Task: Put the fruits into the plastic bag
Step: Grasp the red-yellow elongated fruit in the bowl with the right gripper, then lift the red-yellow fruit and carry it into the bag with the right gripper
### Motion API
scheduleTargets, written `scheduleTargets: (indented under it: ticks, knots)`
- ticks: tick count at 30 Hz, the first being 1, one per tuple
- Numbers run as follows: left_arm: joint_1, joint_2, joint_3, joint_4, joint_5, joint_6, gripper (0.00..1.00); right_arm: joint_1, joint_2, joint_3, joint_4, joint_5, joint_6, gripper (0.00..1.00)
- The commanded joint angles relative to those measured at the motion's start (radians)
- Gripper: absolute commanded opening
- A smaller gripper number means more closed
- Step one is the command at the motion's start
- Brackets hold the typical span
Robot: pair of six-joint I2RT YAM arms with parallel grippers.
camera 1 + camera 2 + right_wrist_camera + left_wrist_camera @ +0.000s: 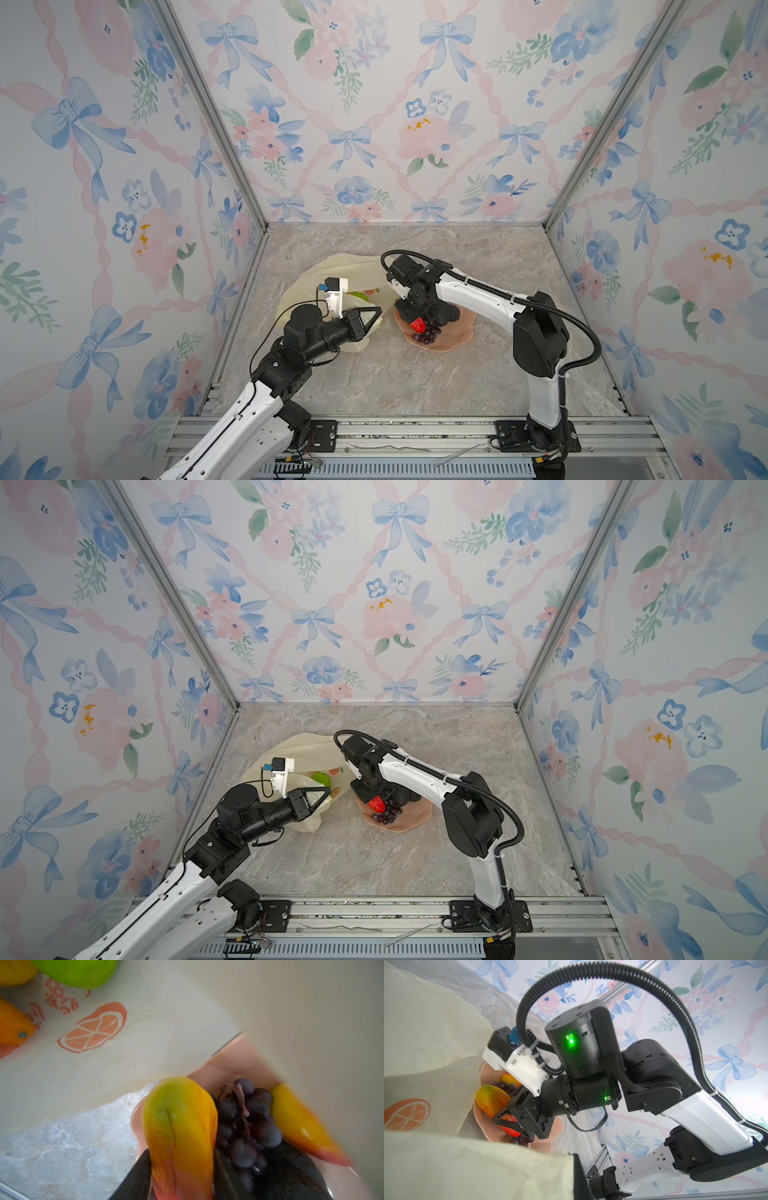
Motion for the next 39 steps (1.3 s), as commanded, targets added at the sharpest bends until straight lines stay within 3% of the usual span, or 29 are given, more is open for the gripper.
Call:
scheduleTargets:
  ticks: [1, 15, 20, 28, 34, 39]
  knots:
    - [0.005, 0.001, 0.023, 0.021, 0.009, 0.004, 0.00, -0.012, 0.000, -0.008, 0.007, 0.007, 0.009, 0.42]
    - [0.006, -0.017, 0.014, 0.020, 0.014, -0.001, 0.00, -0.026, -0.181, -0.118, 0.081, -0.047, 0.080, 0.37]
    - [0.006, -0.022, 0.015, 0.023, 0.017, -0.004, 0.00, -0.076, -0.267, -0.195, 0.137, -0.152, 0.139, 0.35]
    - [0.006, -0.024, 0.020, 0.022, 0.024, -0.009, 0.00, -0.184, -0.462, -0.329, 0.309, -0.428, 0.344, 0.35]
    - [0.006, -0.029, 0.020, 0.024, 0.024, -0.013, 0.00, -0.206, -0.557, -0.358, 0.402, -0.505, 0.479, 0.35]
    - [0.006, -0.036, 0.019, 0.030, 0.027, -0.021, 0.00, -0.197, -0.623, -0.443, 0.611, -0.527, 0.706, 0.35]
